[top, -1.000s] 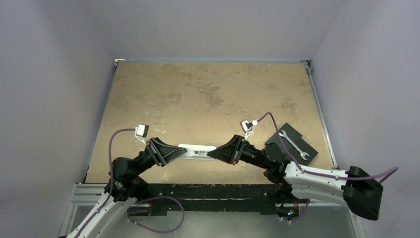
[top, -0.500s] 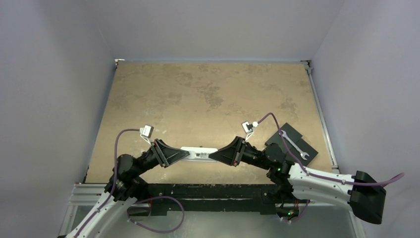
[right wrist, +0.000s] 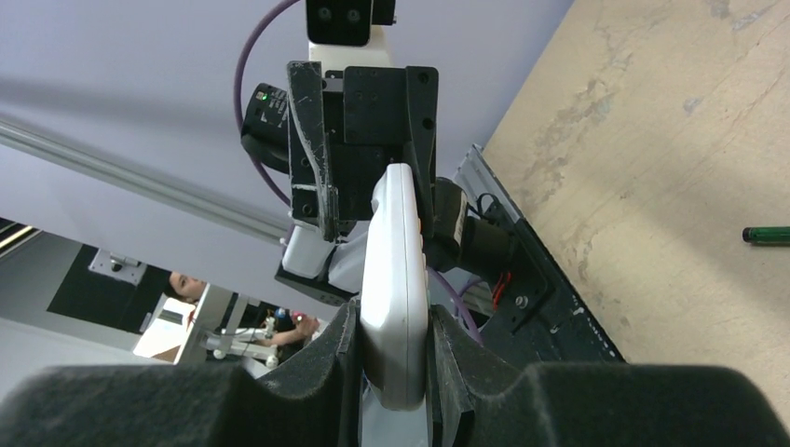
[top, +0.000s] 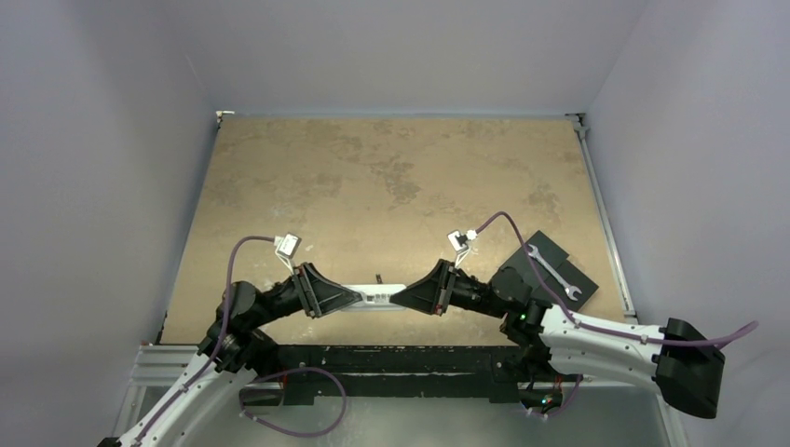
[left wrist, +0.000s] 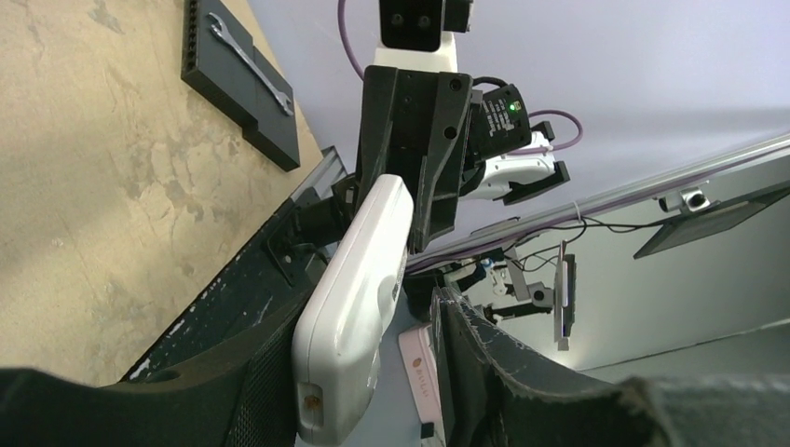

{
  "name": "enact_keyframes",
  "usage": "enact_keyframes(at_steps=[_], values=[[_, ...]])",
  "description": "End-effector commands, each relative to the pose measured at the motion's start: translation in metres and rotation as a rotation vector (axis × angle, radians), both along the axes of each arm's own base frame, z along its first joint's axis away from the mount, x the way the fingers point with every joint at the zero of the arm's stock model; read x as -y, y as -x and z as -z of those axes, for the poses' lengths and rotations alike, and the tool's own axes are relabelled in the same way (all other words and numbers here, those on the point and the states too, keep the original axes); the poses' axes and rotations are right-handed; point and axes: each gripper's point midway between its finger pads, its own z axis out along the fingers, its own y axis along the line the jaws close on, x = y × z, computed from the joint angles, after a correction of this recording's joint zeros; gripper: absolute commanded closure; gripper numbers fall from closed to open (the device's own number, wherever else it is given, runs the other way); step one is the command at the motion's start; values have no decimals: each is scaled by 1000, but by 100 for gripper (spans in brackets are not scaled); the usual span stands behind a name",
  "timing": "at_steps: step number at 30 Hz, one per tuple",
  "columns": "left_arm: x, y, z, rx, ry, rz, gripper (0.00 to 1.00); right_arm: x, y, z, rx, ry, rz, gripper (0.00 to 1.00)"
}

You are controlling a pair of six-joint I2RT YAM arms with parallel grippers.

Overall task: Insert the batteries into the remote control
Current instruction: Remove the battery cover from the remote control.

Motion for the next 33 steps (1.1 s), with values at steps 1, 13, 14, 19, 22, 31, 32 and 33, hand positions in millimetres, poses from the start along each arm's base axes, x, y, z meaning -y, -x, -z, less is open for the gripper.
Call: enact_keyframes(at_steps=[1, 13, 14, 19, 22, 31, 32, 33], values=[[-1, 14, -31, 119, 28, 60, 53, -2, 3, -27, 63, -46, -21, 100], [0, 24, -25, 104, 29, 109, 58, 4, 3, -28, 80, -28, -1, 100], [0, 24, -26, 105, 33, 109, 59, 4, 3, -29, 82, -31, -2, 100], [0, 24, -26, 96, 40, 115, 64, 4, 3, -28, 81, -32, -3, 100], [0, 25, -26, 96, 49, 121, 66, 4, 3, -26, 77, -32, -3, 100], [-1, 26, -30, 117, 68, 113, 100, 4, 2, -21, 65, -23, 7, 100], [-2, 24, -30, 119, 69, 104, 100, 4, 2, -20, 64, -22, 6, 100], [-2, 23, -30, 118, 70, 97, 100, 4, 2, -19, 61, -18, 7, 100]])
